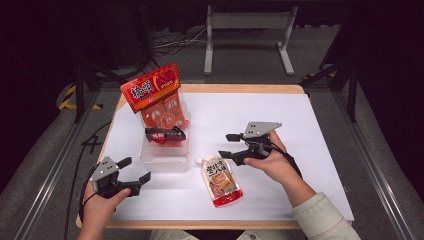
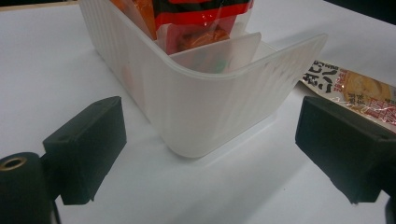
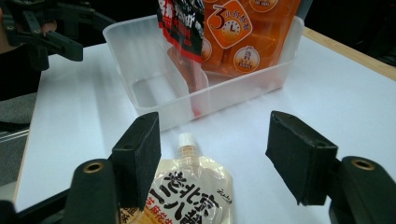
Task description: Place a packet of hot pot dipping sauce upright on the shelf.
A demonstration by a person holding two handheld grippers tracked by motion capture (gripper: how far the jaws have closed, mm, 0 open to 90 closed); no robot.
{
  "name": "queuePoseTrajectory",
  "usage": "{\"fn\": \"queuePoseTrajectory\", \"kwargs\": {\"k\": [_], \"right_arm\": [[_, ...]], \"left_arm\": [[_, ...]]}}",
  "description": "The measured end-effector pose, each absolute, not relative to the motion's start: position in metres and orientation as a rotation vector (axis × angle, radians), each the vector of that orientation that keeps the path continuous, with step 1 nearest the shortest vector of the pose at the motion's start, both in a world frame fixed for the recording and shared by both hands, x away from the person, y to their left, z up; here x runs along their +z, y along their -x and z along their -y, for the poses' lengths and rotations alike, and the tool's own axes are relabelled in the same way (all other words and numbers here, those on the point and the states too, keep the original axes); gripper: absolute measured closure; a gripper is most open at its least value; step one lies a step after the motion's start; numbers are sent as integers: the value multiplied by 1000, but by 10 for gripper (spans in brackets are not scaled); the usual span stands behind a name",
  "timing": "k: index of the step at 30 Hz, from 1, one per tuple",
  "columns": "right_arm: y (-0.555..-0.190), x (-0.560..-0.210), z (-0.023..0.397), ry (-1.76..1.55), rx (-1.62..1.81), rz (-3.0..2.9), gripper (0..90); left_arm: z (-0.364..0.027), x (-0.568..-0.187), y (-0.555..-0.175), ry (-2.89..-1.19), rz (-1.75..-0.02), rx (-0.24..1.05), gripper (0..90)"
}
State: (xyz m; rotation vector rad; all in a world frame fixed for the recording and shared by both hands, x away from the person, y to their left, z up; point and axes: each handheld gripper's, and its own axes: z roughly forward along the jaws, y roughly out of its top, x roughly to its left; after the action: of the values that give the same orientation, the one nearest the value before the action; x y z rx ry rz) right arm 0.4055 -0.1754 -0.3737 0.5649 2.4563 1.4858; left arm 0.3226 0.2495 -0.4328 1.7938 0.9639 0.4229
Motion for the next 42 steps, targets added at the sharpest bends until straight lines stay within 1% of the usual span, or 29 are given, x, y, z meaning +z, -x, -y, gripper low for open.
{"fn": "queuePoseTrajectory", "kwargs": {"k": [1,3,12,15,16,20,29,42], "right_arm": [[-406,-375,175,-558,1482,-2464,354],[-405,-378,174,-556,1477,-2464,358],[-409,-397,167,-570,1421,-2519,373],[-410,-402,166,-594,1413,-2535,361],[-411,-404,165,-614,1403,-2536,344],[-414,-411,162,-658,1368,-2547,340],[-417,-421,158,-700,1287,-2603,300],[-426,-434,150,-751,1214,-2698,339]], "left_arm": [[-250,-433,-323,-1789,-972,400,97],[-251,-432,-322,-1780,-980,394,106],[-252,-432,-322,-1782,-979,400,114],[-252,-432,-322,-1780,-981,400,114],[-252,-432,-322,-1780,-981,400,114],[-252,-432,-322,-1779,-989,406,116],[-252,-432,-322,-1781,-989,405,116],[-250,-433,-322,-1803,-980,411,111]]}}
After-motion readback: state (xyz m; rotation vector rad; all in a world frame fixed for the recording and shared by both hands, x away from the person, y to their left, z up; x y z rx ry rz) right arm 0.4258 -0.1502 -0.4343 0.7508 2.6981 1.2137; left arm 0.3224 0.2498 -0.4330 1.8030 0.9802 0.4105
